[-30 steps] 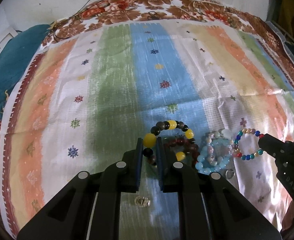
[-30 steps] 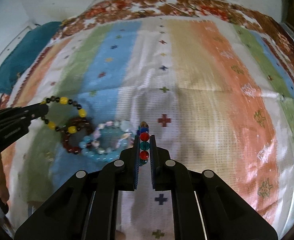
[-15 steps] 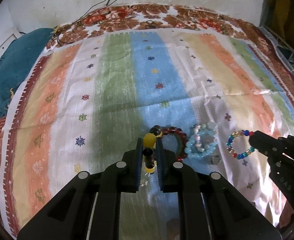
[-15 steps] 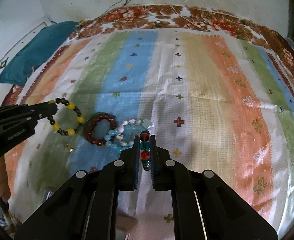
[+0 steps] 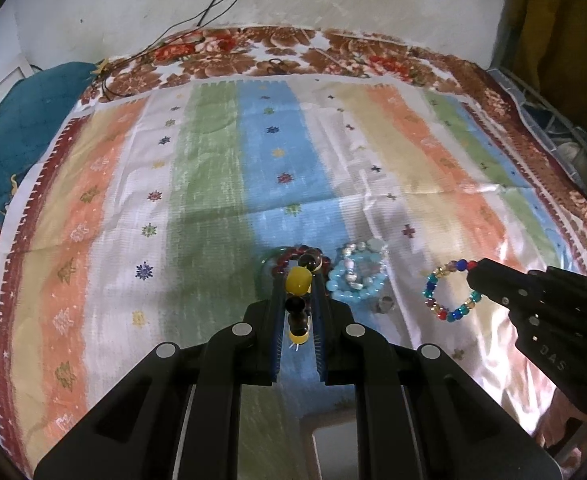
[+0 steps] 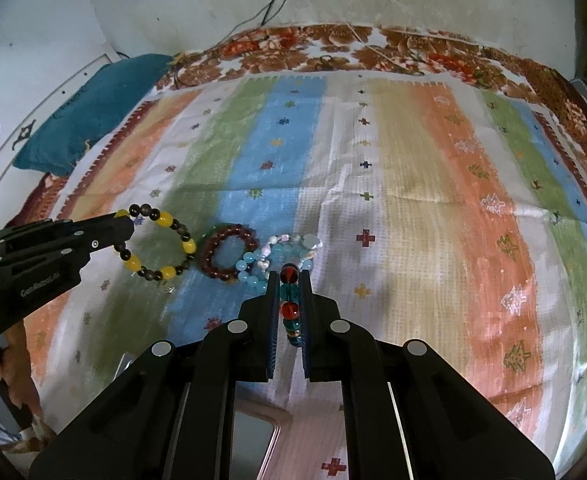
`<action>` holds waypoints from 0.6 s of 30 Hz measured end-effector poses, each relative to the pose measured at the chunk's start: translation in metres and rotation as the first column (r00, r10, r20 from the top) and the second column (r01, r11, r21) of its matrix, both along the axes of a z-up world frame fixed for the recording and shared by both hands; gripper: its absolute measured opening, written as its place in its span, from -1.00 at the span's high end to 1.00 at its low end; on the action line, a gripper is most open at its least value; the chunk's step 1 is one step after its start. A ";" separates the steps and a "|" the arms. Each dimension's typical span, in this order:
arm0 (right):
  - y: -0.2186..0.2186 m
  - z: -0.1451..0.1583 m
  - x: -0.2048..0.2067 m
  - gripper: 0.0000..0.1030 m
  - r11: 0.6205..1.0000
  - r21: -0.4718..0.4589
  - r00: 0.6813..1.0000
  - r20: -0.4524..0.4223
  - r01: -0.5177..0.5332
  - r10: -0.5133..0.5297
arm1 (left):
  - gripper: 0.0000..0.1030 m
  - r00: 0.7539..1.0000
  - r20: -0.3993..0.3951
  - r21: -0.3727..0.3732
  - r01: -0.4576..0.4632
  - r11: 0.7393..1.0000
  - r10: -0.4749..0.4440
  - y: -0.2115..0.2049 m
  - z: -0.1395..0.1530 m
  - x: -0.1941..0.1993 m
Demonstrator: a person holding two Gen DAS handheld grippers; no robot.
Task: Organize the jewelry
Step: 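Carry both held bracelets back over the silver tin with both tools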
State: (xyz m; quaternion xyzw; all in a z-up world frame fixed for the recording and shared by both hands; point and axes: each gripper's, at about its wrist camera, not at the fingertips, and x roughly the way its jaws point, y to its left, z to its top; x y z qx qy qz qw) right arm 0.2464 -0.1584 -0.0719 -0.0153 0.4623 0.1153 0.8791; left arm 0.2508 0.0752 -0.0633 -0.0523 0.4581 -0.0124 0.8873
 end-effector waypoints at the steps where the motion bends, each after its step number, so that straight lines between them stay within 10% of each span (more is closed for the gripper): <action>1: 0.000 0.001 -0.002 0.80 1.000 -0.001 1.000 0.003 0.002 -0.002 | 0.77 1.000 0.007 -0.010 0.005 1.000 -0.005 -0.001 0.003 -0.004; 18: 0.004 0.035 -0.045 0.80 0.999 0.023 0.994 0.098 -0.048 0.046 | 0.77 0.993 0.115 -0.033 0.019 0.999 -0.015 -0.020 0.035 -0.053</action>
